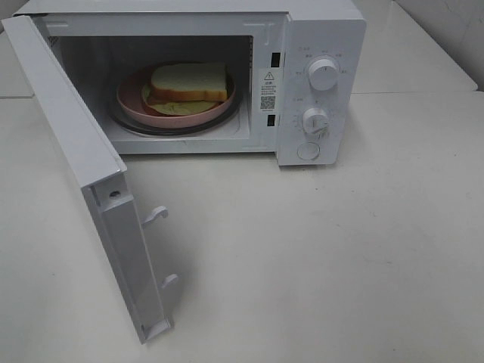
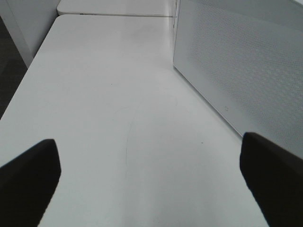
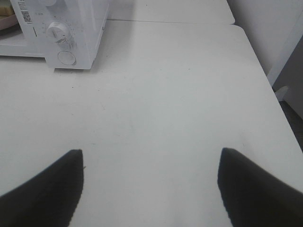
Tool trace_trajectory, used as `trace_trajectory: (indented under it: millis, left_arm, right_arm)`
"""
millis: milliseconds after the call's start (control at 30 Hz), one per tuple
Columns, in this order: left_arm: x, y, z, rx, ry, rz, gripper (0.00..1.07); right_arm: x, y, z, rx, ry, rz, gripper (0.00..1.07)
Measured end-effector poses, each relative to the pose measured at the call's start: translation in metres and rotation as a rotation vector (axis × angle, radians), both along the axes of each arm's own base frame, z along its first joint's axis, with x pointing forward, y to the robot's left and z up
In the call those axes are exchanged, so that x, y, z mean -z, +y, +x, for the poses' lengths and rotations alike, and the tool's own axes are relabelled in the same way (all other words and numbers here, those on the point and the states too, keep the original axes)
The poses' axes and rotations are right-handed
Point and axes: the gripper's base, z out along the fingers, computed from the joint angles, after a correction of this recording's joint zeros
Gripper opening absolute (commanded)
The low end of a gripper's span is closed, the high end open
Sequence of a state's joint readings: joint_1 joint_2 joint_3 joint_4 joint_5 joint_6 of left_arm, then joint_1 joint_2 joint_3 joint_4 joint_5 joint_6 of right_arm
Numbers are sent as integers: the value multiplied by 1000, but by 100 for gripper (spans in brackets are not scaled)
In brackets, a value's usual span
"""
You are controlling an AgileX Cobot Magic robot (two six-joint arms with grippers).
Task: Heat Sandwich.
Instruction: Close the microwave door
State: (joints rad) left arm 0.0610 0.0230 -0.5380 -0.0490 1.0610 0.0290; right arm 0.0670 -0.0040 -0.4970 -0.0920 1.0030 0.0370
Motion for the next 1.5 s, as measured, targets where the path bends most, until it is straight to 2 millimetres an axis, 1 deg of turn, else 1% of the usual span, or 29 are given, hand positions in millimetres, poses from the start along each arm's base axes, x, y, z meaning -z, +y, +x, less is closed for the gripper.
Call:
trace_trajectory:
  millis: [200, 233, 300, 333, 367, 400, 467, 500, 533, 567, 600, 667, 700, 733, 800, 833, 867, 900, 933, 967, 1000, 1100, 1133, 1167, 1233, 1267, 1300, 1433, 1500]
  left_arm:
    - [-5, 1, 17, -2, 41, -4, 97]
    - [-7, 2, 26, -3, 59, -5, 96]
    - [-8, 2, 36, -4, 84, -8, 89]
    - [-8, 2, 36, -4, 84, -8, 89]
    - [-8, 3, 41, -5, 93, -8, 85]
    - [-9, 4, 51, -7, 106, -10, 76]
    - [-9, 4, 60, -8, 117, -11, 66]
    - [-9, 4, 65, -9, 120, -12, 62]
    - [-9, 4, 65, -9, 120, -12, 62]
    - [-9, 5, 74, -11, 129, -13, 52]
    - [-9, 5, 79, -11, 128, -16, 48]
    - [-10, 6, 88, -12, 121, -20, 39]
    - [-10, 6, 88, -12, 121, -20, 39]
    - [-10, 6, 97, -14, 117, -23, 31]
    - [-9, 7, 107, -16, 118, -29, 20]
    - [-6, 8, 119, -19, 125, -29, 15]
    - [-6, 8, 119, -19, 125, -29, 15]
    - [-6, 8, 123, -20, 125, -29, 3]
    - [-4, 9, 129, -21, 133, -30, 0]
    - [0, 9, 140, -24, 145, -34, 0]
    - [0, 9, 140, -24, 145, -34, 0]
    - [7, 11, 156, -30, 137, -33, 0]
    - [7, 11, 156, -30, 137, -33, 0]
    - [15, 12, 165, -35, 122, -31, 0]
    - [22, 13, 174, -39, 88, -24, 0]
    - [32, 14, 181, -41, 61, -14, 0]
    - [32, 14, 181, -41, 61, -14, 0]
    - [54, 16, 193, -55, -25, 2, 0]
    - [59, 17, 195, -57, -42, 6, 0]
  right_arm:
    - [0, 0, 0, 0, 0, 0, 75]
    - [0, 0, 0, 0, 0, 0, 75]
    - [0, 0, 0, 0, 0, 0, 75]
    - [0, 0, 0, 0, 0, 0, 75]
    - [0, 0, 0, 0, 0, 0, 75]
    - [0, 0, 0, 0, 0, 0, 75]
    - [0, 0, 0, 0, 0, 0, 75]
    - [0, 0, 0, 0, 0, 0, 75]
    - [0, 0, 0, 0, 0, 0, 75]
    - [0, 0, 0, 0, 0, 0, 75]
    - [0, 0, 0, 0, 0, 0, 75]
    - [0, 0, 0, 0, 0, 0, 75]
    - [0, 0, 0, 0, 0, 0, 75]
    - [0, 0, 0, 0, 0, 0, 75]
    - [0, 0, 0, 0, 0, 0, 75]
    - [0, 0, 0, 0, 0, 0, 75]
    - [0, 0, 0, 0, 0, 0, 75]
    - [0, 0, 0, 0, 0, 0, 75]
    - [0, 0, 0, 0, 0, 0, 75]
    - [0, 0, 0, 0, 0, 0, 75]
    - [0, 0, 0, 0, 0, 0, 75]
    - [0, 0, 0, 0, 0, 0, 75]
    - [0, 0, 0, 0, 0, 0, 75]
    - [0, 0, 0, 0, 0, 0, 75]
    - [0, 0, 0, 0, 0, 0, 75]
    - [0, 0, 0, 0, 0, 0, 75]
    - [0, 0, 0, 0, 0, 0, 75]
    - [0, 0, 0, 0, 0, 0, 75]
    - [0, 0, 0, 0, 0, 0, 75]
